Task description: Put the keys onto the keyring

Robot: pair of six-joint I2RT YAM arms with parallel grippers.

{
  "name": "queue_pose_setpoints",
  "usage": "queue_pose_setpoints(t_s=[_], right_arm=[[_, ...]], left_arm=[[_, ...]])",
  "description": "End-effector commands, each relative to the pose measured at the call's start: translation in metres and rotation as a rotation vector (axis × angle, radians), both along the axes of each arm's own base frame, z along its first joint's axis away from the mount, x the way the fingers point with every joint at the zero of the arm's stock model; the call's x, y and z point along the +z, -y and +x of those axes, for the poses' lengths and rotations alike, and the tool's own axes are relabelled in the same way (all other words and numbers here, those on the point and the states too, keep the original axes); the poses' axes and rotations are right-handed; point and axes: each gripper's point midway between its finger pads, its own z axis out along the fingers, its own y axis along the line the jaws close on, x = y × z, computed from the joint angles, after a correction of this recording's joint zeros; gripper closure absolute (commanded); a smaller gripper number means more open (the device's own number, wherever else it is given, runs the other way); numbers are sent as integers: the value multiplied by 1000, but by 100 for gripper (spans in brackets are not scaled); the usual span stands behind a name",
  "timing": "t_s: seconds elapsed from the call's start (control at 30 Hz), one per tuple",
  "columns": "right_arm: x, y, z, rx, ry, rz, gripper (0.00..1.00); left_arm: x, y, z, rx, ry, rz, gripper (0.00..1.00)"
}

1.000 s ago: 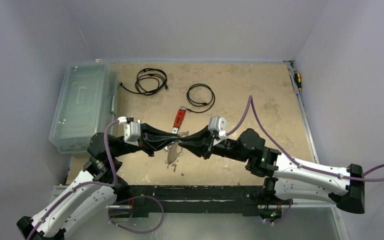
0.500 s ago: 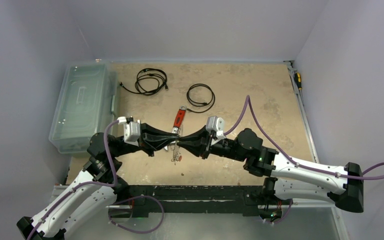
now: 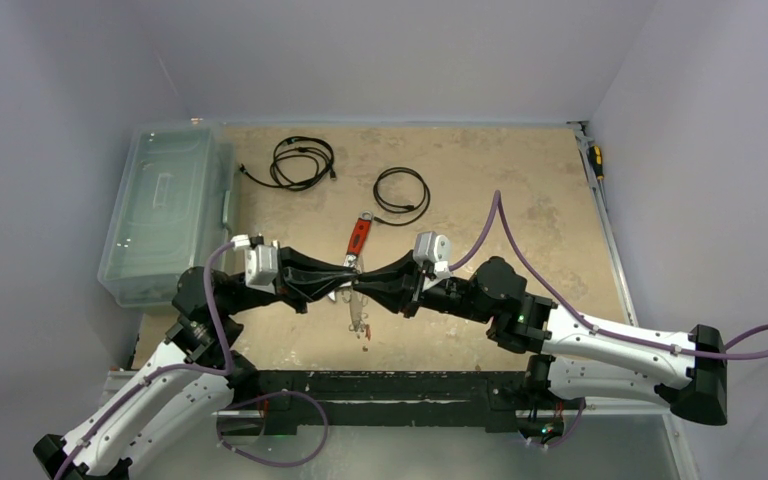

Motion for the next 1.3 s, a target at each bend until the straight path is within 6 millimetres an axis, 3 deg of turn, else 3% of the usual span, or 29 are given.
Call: queue_pose_setpoints(t_s=[0.0, 0.27, 0.8, 1.27], right_arm=[[20, 3, 7, -39, 25, 61, 77], [15, 5, 8, -46, 14, 51, 75], [34, 5, 1, -8, 44, 93, 76], [35, 13, -6, 10, 79, 74, 71]], left_arm=[[17, -5, -8, -10, 66, -52, 100], [19, -7, -9, -5, 76, -64, 100], [18, -6, -11, -17, 76, -59, 100], [18, -6, -11, -19, 77, -55, 100]])
